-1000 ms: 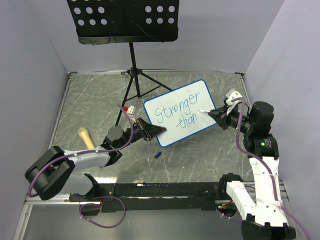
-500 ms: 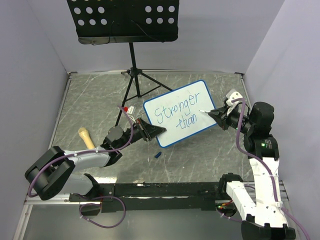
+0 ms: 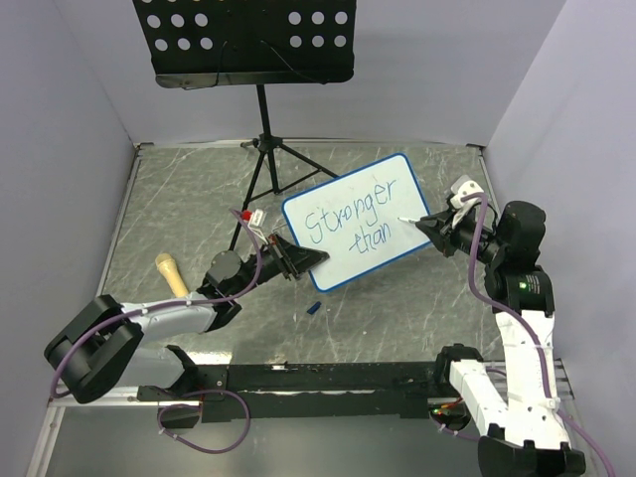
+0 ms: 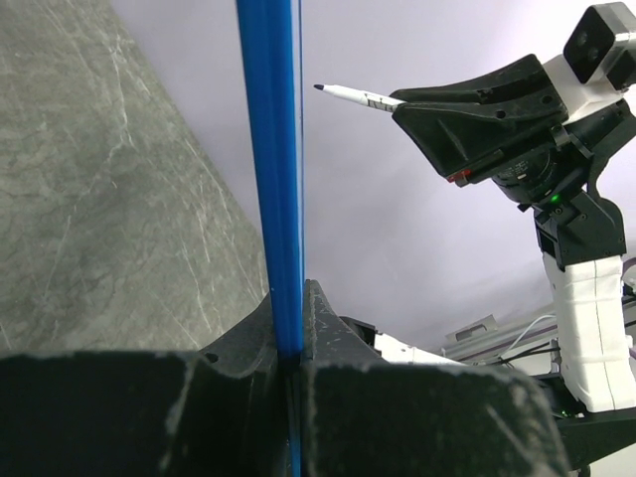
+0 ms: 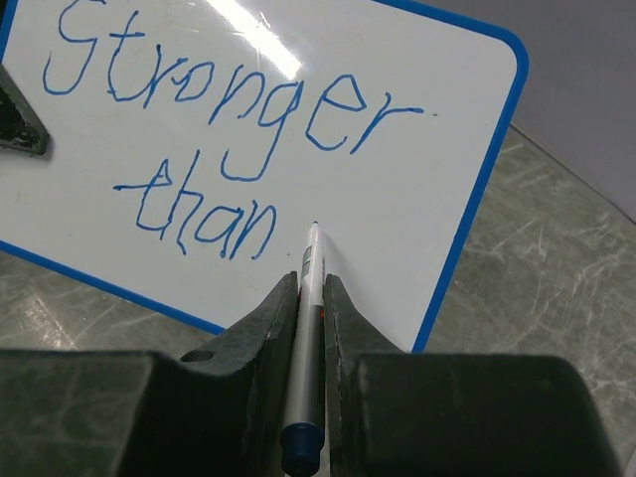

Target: Write a sentence on the whiteboard

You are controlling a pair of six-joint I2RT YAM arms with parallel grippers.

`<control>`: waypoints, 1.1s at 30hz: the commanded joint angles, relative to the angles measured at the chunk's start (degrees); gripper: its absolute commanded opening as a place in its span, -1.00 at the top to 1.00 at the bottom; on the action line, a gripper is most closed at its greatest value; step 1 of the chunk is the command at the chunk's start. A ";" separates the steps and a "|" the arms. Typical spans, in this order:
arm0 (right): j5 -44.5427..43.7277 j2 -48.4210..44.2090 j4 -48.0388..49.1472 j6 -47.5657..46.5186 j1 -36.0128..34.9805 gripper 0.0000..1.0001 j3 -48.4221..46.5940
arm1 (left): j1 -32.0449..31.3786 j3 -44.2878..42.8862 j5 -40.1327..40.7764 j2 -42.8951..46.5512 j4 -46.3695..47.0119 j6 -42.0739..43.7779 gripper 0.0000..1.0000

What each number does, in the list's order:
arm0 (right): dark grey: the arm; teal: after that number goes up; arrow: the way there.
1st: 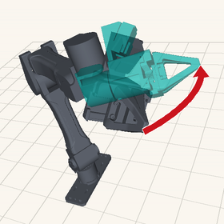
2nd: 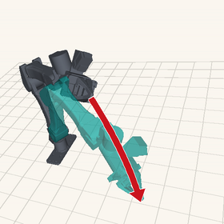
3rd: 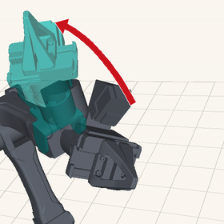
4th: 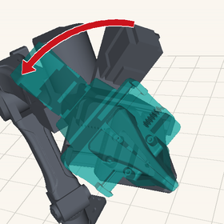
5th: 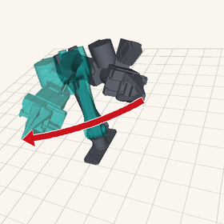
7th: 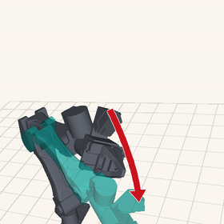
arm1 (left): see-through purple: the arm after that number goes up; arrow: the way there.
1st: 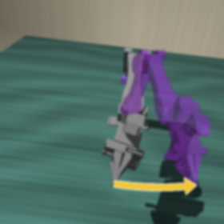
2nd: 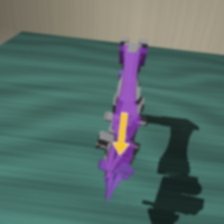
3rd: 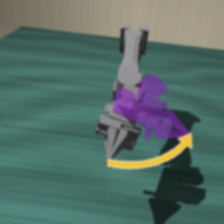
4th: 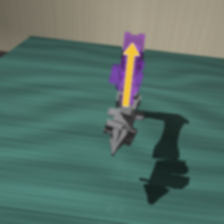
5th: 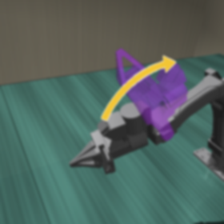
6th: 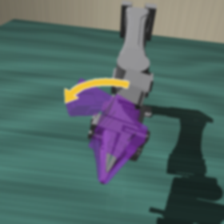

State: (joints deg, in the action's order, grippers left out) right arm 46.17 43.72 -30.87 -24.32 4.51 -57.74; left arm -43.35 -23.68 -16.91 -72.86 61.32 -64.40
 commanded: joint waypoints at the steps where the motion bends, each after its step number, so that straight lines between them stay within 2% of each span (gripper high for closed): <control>1: 0.67 0.57 1.87 -0.56 0.67 1.00 -1.06 | 0.37 -0.93 -0.76 3.16 7.41 0.86 0.98; 20: 2.43 2.86 4.95 0.94 0.67 1.00 -1.77 | 0.64 -1.90 -3.22 2.20 8.64 0.59 0.98; 26: 2.17 2.95 2.93 -0.47 0.67 1.00 -0.63 | 0.73 -2.07 -3.22 1.93 9.61 0.42 0.98; 33: 2.43 0.31 -1.91 -3.10 0.67 1.00 0.96 | 1.34 -1.81 0.29 2.72 9.08 0.15 0.98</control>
State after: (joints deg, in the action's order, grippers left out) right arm 47.48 45.93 -30.50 -25.28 4.78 -57.65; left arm -42.63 -23.68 -18.35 -72.58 61.23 -64.14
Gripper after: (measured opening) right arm 0.190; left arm 0.073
